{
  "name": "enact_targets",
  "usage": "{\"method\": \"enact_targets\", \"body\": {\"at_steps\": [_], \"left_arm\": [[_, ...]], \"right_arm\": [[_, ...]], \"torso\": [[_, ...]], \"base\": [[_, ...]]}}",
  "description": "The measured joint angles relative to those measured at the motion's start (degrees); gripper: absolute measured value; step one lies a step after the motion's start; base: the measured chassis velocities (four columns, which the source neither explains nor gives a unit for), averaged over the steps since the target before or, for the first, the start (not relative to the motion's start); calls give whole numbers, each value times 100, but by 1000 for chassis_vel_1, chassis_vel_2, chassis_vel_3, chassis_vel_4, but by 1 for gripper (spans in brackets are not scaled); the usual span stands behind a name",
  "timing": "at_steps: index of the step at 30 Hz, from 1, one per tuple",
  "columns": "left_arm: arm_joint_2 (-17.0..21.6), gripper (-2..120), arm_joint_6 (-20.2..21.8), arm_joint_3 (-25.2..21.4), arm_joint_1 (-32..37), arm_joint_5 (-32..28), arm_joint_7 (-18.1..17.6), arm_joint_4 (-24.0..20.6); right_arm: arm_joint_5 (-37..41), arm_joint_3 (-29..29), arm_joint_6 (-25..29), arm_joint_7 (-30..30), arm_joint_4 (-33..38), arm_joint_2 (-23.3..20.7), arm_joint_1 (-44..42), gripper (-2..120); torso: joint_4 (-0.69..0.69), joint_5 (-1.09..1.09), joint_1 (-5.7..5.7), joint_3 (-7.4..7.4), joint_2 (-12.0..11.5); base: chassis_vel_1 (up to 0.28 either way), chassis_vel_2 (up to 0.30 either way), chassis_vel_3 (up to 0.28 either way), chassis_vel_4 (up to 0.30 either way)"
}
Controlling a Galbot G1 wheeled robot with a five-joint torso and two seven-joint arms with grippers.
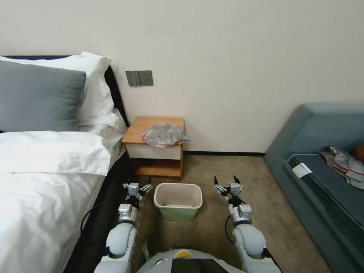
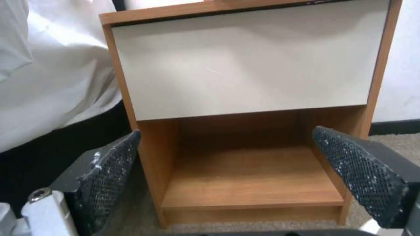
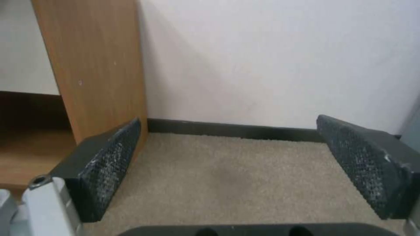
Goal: Pick up the garbage bag from the table and place it over the trash can.
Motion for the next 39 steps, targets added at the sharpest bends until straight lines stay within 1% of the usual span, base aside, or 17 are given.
{"method": "enact_targets", "body": {"at_steps": [39], "left_arm": [[0, 100, 0, 0, 0, 0, 0, 0]], "right_arm": [[0, 0, 0, 0, 0, 0, 0, 100]], "torso": [[0, 0, 0, 0, 0]], "base": [[0, 0, 0, 0]]}}
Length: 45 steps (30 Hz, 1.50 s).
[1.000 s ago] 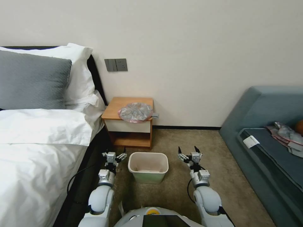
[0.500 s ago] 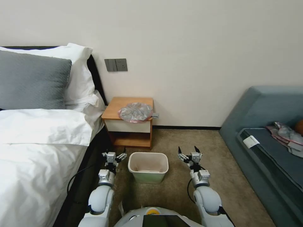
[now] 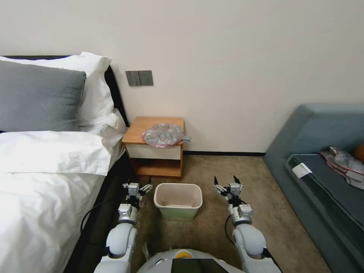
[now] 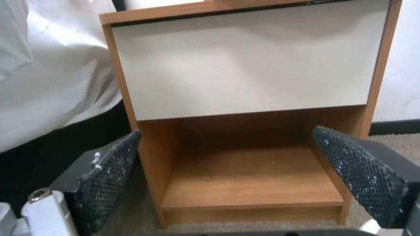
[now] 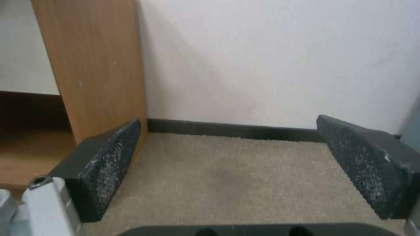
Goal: Pick up the garbage bag from the table and place it over the trash can.
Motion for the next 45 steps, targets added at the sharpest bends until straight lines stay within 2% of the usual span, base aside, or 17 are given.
{"method": "enact_targets", "body": {"at_steps": [6, 13, 16, 19, 26, 28, 31, 32, 33, 36, 39, 41, 45], "left_arm": [[20, 100, -35, -62, 9, -207, 1, -57], [174, 100, -420, -550, 62, -1660, 10, -563], [210, 100, -512, -666, 74, -1983, 12, -681], [217, 100, -526, -682, 80, -2058, 16, -698], [232, 100, -446, -582, 91, -2186, 28, -705], [269, 100, -19, -76, 152, -2551, 122, -677], [269, 100, 117, 186, 130, -2569, 135, -569], [269, 100, 117, 186, 130, -2569, 135, -569], [272, 100, 118, 228, 96, -2543, 135, -521], [255, 100, 57, 208, 77, -2400, 128, -403], [251, 100, 24, 129, 57, -2242, 105, -349], [252, 100, 17, 101, 48, -2193, 97, -338], [283, 100, 13, -80, -49, -1803, 50, -282]], "right_arm": [[-10, -5, -1, 0, 80, 3, -48, 100], [-355, -227, 11, 7, 1449, 204, -869, 100], [-422, -305, 17, 9, 1873, 258, -1118, 100], [-161, -376, 40, -2, 1920, 115, -1062, 100], [-209, -387, 340, 65, 1504, -403, -655, 100], [-340, -396, 372, 67, 1264, -696, -291, 100], [-684, -413, 466, 65, 868, -1138, 294, 100], [-684, -413, 466, 65, 868, -1138, 294, 100], [-809, -420, 499, 62, 745, -1280, 456, 100], [-1105, -555, 566, 38, 316, -1715, 1020, 100], [-1341, -756, 619, 5, 4, -1955, 1483, 100], [-1432, -812, 654, -3, -98, -2001, 1618, 100], [-2101, -1366, 917, -67, -942, -2146, 2539, 100]], "torso": [[1, -1, 0, 0, 0], [0, -1, 0, 0, 0], [-2, -1, 0, 0, 1], [0, -1, 0, 0, 0], [1, 1, 0, -1, 0], [-3, -2, 0, 0, 0], [4, 4, 0, 0, 0], [4, 4, 0, 0, 0], [-2, -2, 0, 0, 0], [-1, 1, 0, 0, 0], [1, 2, 0, 0, 0], [0, 2, 0, 0, 0], [1, 0, 0, 1, 0]], "base": [[0, 0, 0, 0], [0, 0, 0, 0], [0, 0, 0, 0], [0, 0, 0, 0], [0, 0, 0, 0], [0, 0, 0, 0], [0, 0, 0, 0], [0, 0, 0, 0], [0, 0, 0, 0], [0, 0, 0, 0], [0, 0, 0, 0], [0, 0, 0, 0], [0, 0, 0, 0]]}}
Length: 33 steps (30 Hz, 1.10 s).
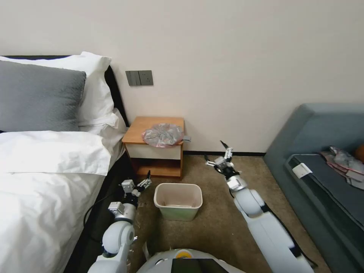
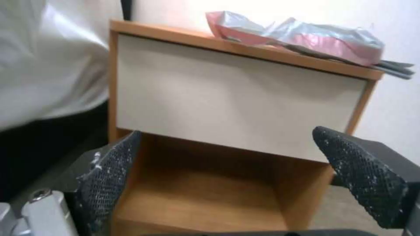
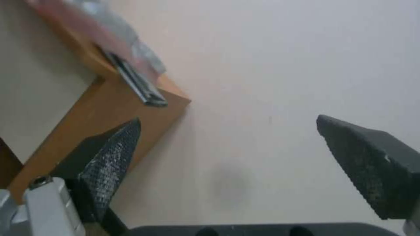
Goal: Pick up the garbage bag from the table and place it over the trash can.
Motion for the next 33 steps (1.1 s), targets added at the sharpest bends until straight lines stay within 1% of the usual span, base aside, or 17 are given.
{"method": "enact_targets", "body": {"at_steps": [1, 4, 5, 7, 8, 10, 12, 14, 15, 17, 19, 20, 22, 23, 27, 31, 33], "left_arm": [[0, 100, 0, 0, 0, 0, 0, 0], [26, 100, -22, -45, -35, 85, -27, 63], [26, 100, -22, -45, -35, 85, -27, 63], [27, 100, -39, -51, -46, 109, -33, 117], [27, 100, -39, -51, -46, 109, -33, 117], [22, 100, -43, -52, -55, 125, -37, 150], [22, 100, -44, -55, -58, 128, -39, 161], [15, 100, -44, -66, -63, 136, -41, 174], [12, 100, -44, -69, -63, 140, -41, 176], [10, 100, -45, -70, -62, 141, -42, 176], [1, 100, -44, -85, -61, 156, -47, 181], [-4, 100, -45, -92, -60, 159, -48, 181], [-11, 100, -45, -99, -54, 162, -50, 181], [-12, 100, -45, -108, -52, 163, -51, 180], [-16, 100, -48, -132, -41, 164, -58, 170], [-23, 100, -50, -136, -39, 165, -68, 158], [-30, 100, -52, -136, -42, 165, -71, 156]], "right_arm": [[0, 0, 0, 0, 0, 0, 0, 100], [-308, -344, 175, -21, -563, 0, 470, 100], [-308, -344, 175, -21, -563, 0, 470, 100], [-552, -523, 290, -75, -870, -17, 776, 100], [-552, -523, 290, -75, -870, -17, 776, 100], [-690, -680, 378, -131, -1122, -62, 1076, 100], [-743, -761, 416, -143, -1239, -82, 1211, 100], [-887, -974, 542, -147, -1580, -99, 1565, 100], [-945, -1068, 597, -143, -1723, -93, 1738, 100], [-969, -1107, 615, -139, -1779, -86, 1806, 100], [-1169, -1321, 724, -125, -2102, -13, 2204, 100], [-1281, -1375, 796, -120, -2220, 17, 2340, 100], [-1386, -1452, 863, -117, -2356, 49, 2471, 100], [-1431, -1511, 882, -117, -2437, 66, 2552, 100], [-1612, -1617, 974, -121, -2692, 113, 2770, 100], [-1619, -1748, 993, -120, -2862, 120, 2883, 100], [-1619, -1831, 1000, -119, -2953, 131, 2955, 97]], "torso": [[0, 0, 0, 0, 0], [-2, 0, 0, 0, 0], [-2, 0, 0, 0, 0], [-1, 0, 0, 0, 0], [-1, 0, 0, 0, 0], [-1, -2, 0, 0, 0], [-3, -2, 0, 0, 0], [-2, 0, 0, 0, 0], [-2, 0, 1, 0, 0], [-1, -2, 0, 0, 0], [0, 1, 0, 0, 0], [0, -2, 0, 0, 0], [0, -3, 0, 0, -1], [0, 1, 1, 0, -1], [-1, -1, 0, 0, 0], [-2, -1, 0, 0, 0], [-2, 0, 1, 0, -1]], "base": [[0, 0, 0, 0], [0, 0, 0, 0], [0, 0, 0, 0], [0, 0, 0, 0], [0, 0, 0, 0], [0, 0, 0, 0], [0, 0, 0, 0], [0, 0, 0, 0], [0, 0, 0, 0], [0, 0, 0, 0], [0, 0, 0, 0], [0, 0, 0, 0], [0, 0, 0, 0], [0, 0, 0, 0], [0, 0, 0, 0], [0, 0, 0, 0], [0, 0, 0, 0]]}}
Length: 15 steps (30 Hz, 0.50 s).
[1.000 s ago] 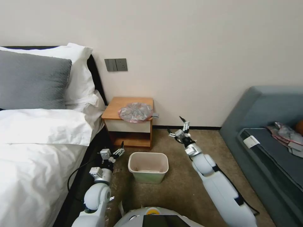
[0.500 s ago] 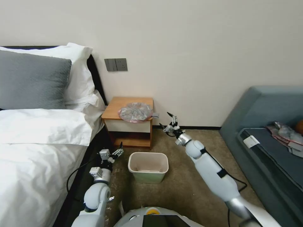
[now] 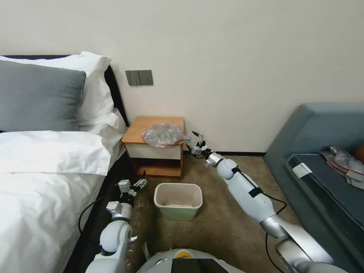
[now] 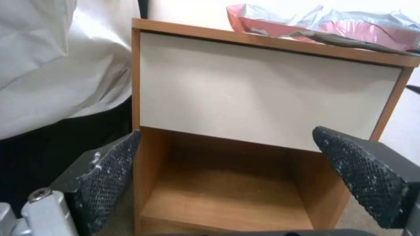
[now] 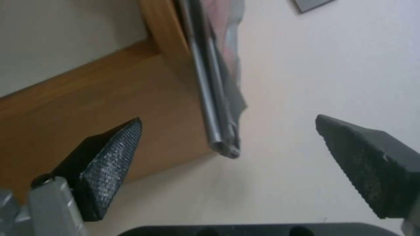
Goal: Pick up the garbage bag from the table and place it over the trash can.
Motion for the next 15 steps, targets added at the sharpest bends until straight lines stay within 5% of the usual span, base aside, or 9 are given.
{"method": "enact_targets", "body": {"at_steps": [15], "left_arm": [[-29, 100, -31, -7, 1, -2, -16, -1]], "right_arm": [[-6, -205, 45, 2, -240, 40, 227, 45]], "torso": [[1, 0, 0, 0, 0]], "base": [[0, 0, 0, 0]]}}
